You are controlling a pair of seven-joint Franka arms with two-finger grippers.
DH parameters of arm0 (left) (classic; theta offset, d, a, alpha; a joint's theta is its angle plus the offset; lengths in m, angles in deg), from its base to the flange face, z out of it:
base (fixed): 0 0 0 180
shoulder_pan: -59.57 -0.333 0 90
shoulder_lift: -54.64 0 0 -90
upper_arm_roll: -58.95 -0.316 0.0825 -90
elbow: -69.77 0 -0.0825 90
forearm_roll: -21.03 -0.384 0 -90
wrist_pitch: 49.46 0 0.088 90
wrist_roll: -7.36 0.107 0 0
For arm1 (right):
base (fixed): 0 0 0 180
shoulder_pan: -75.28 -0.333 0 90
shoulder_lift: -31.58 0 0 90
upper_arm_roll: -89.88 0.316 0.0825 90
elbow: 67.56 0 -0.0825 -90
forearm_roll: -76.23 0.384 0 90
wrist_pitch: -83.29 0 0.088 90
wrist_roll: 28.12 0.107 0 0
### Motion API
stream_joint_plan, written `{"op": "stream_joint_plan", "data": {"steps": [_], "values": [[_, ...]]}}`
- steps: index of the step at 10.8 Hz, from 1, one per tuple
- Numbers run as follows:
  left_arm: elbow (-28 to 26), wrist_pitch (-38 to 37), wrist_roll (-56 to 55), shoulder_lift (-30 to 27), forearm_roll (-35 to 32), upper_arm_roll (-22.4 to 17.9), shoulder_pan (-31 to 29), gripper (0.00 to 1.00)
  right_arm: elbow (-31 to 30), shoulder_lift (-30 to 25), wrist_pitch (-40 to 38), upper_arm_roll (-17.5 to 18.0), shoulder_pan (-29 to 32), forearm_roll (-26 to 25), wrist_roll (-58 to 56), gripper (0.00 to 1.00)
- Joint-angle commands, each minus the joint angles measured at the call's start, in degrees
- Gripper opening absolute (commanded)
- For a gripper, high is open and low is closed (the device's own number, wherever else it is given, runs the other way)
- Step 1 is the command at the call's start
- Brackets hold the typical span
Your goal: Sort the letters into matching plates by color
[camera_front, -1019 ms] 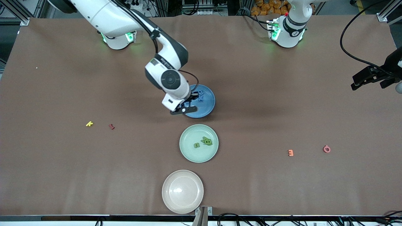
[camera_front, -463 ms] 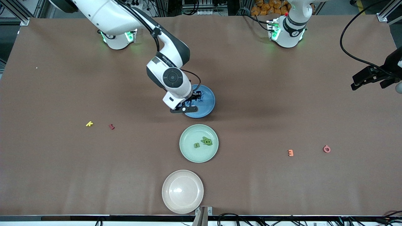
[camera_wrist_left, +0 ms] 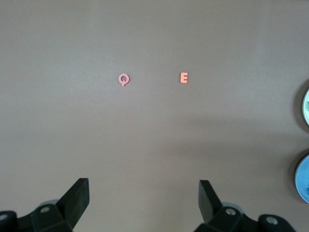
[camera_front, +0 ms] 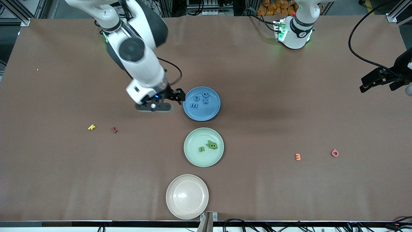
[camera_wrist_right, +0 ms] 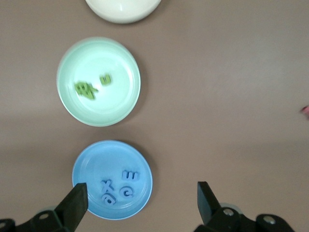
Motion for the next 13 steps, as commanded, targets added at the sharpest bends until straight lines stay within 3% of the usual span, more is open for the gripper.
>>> {"op": "stream_joint_plan", "data": {"steps": [1, 3, 5, 6, 7, 9, 13], "values": [[0.2, -0.6, 1.3, -0.2, -1.0, 0.1, -0.1, 1.0, 4.3, -9.4, -12.2, 0.5, 6.8, 1.1, -7.7, 1.0], [0.2, -0.6, 1.3, -0.3, -1.0, 0.1, 0.0, 1.0, 6.1, -12.6, -18.4, -4.9, 9.5, 1.6, -18.9, 1.0], [0.2, -0.6, 1.3, -0.2, -1.0, 0.1, 0.0, 1.0, 9.9, -14.2, -23.5, -14.4, 11.8, 10.9, -20.6, 1.0], [0.2, -0.6, 1.3, -0.2, -1.1, 0.1, 0.0, 1.0, 11.3, -14.2, -24.9, -15.2, 13.6, 11.7, -22.1, 1.0], [0.2, -0.6, 1.3, -0.2, -1.1, 0.0, -0.1, 1.0, 11.3, -14.2, -25.0, -14.7, 14.2, 8.1, -24.6, 1.0], [0.2, -0.6, 1.3, -0.2, -1.1, 0.1, -0.1, 1.0, 10.2, -14.1, -25.1, -15.2, 16.8, 5.4, -39.2, 1.0], [0.2, -0.6, 1.3, -0.2, -1.1, 0.1, 0.0, 1.0, 8.2, -14.3, -25.0, -16.7, 17.0, 5.3, -41.8, 1.0]]}}
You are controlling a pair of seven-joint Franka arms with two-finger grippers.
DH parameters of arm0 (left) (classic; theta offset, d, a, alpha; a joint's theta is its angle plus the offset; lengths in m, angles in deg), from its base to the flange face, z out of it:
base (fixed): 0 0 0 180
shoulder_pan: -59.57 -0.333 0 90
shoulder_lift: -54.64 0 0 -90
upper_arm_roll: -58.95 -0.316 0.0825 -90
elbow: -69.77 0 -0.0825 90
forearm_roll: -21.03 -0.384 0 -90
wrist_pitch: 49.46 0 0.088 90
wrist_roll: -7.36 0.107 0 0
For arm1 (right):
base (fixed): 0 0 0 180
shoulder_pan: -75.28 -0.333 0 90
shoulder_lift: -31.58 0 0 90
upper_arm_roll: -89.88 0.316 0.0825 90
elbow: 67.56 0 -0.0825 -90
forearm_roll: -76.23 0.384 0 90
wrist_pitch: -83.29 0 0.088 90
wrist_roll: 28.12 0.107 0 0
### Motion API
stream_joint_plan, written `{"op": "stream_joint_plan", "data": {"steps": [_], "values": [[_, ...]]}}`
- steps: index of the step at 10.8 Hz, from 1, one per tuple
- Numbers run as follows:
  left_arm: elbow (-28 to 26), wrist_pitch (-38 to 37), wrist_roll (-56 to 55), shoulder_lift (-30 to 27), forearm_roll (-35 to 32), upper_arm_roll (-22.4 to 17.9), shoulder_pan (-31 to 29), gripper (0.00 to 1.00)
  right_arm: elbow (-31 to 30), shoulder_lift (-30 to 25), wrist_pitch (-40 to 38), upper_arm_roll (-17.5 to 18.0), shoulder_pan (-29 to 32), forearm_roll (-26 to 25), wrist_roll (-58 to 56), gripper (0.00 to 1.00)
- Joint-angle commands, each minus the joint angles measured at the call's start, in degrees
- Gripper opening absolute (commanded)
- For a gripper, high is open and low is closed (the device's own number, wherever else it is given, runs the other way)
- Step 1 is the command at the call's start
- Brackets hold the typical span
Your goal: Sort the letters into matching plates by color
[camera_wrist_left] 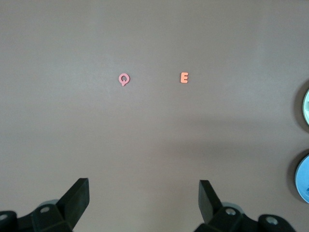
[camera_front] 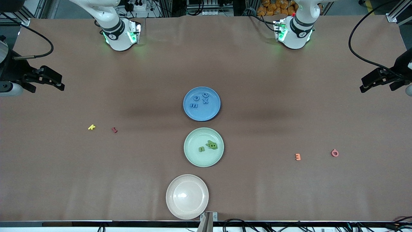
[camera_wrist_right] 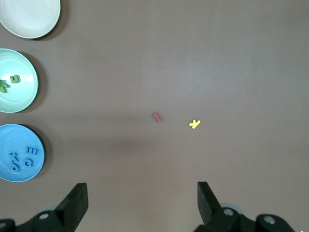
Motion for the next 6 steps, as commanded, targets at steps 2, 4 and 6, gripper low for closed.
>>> {"op": "stream_joint_plan", "data": {"steps": [2, 4, 6], "values": [[0.2, -0.5, 1.2, -0.3, -1.1, 0.1, 0.1, 1.0, -0.4, -0.9, -0.7, -0.4, 0.3, -1.0, -1.8, 1.0], [0.2, -0.5, 1.2, -0.2, -1.1, 0.1, 0.1, 1.0, 0.5, -0.4, -3.3, -0.6, 0.0, -1.2, -1.9, 1.0], [0.2, -0.5, 1.2, -0.2, -1.1, 0.1, 0.1, 1.0, 0.4, -0.3, -3.3, -0.6, -0.3, -1.1, -1.8, 1.0]]}}
